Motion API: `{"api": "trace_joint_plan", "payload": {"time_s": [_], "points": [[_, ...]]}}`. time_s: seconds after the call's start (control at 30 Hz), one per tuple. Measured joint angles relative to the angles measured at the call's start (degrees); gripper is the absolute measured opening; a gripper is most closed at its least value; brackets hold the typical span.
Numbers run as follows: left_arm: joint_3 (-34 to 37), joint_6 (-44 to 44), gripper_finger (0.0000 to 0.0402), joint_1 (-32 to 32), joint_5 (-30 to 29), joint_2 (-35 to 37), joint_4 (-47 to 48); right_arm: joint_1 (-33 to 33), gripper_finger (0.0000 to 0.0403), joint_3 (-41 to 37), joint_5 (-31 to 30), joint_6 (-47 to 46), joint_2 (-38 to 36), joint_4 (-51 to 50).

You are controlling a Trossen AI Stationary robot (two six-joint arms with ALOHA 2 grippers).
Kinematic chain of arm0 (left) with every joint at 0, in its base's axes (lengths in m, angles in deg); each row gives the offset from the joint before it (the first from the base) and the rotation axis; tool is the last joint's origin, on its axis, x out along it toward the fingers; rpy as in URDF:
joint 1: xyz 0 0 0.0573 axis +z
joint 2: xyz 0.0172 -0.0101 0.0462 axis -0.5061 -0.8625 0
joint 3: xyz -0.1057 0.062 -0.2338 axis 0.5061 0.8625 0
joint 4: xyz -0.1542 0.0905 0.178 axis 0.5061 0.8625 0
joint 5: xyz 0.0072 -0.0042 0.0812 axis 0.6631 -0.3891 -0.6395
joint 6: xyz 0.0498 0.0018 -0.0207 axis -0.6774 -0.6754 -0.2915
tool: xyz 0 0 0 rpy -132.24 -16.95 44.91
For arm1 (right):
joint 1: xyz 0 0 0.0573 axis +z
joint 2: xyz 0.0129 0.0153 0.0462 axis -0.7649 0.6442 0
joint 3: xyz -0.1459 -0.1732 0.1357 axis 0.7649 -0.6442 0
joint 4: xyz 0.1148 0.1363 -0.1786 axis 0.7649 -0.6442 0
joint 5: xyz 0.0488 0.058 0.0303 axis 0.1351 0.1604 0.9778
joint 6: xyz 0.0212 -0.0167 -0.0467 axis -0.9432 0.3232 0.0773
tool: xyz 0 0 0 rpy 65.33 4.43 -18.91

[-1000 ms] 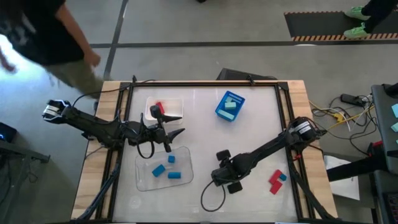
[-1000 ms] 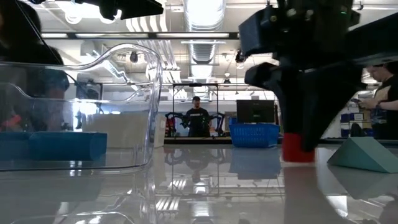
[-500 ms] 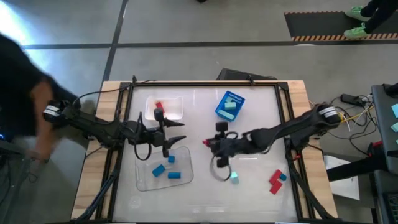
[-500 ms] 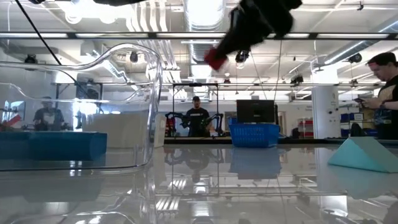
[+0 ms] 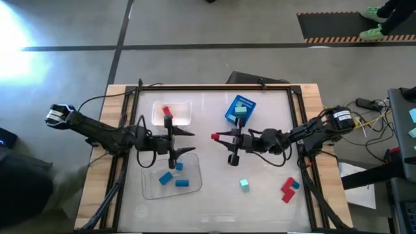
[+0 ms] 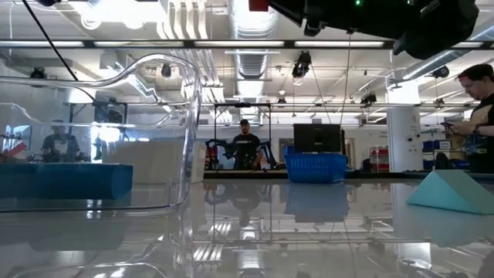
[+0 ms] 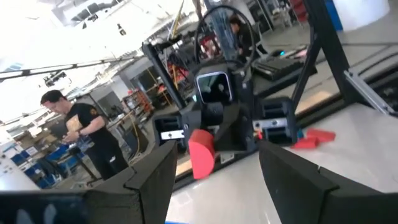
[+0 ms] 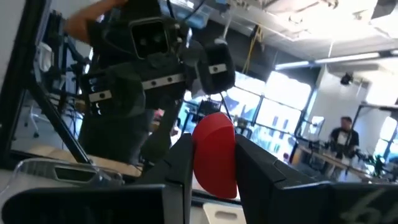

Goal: Sort & place blocks by color
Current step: Put the red block into the white bin

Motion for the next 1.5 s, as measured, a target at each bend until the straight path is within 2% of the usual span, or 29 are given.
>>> {"api": "trace_joint_plan", "payload": {"time_s": [0.3,0.63,0.77,0.97,1.33,1.5], "points": [[-0.68,-0.09,0.0212,0.78,1.92,-9.08,-13.32,0.06,0.0073,4.60,1.06,1.91,4.92,0.81],[-1.38,0.53,0.0212,2.27,3.45,-12.04,-15.38,0.06,0.0073,5.08,6.25,-4.00,3.31,1.38],[-1.72,3.28,0.0212,3.04,7.73,-12.97,-16.78,0.06,0.0073,5.07,6.78,-5.33,3.29,1.31],[-1.73,4.48,0.0212,3.80,7.97,-13.83,-18.83,0.06,0.0073,5.06,9.51,-4.82,3.43,1.32],[-2.01,6.08,0.0211,5.25,7.93,-17.35,-21.97,-0.16,0.0073,6.59,9.60,-1.35,3.49,1.38],[-2.01,5.92,0.0188,5.23,8.02,-16.98,-22.81,-0.18,0.0073,6.78,9.52,-0.50,3.49,0.87]]}}
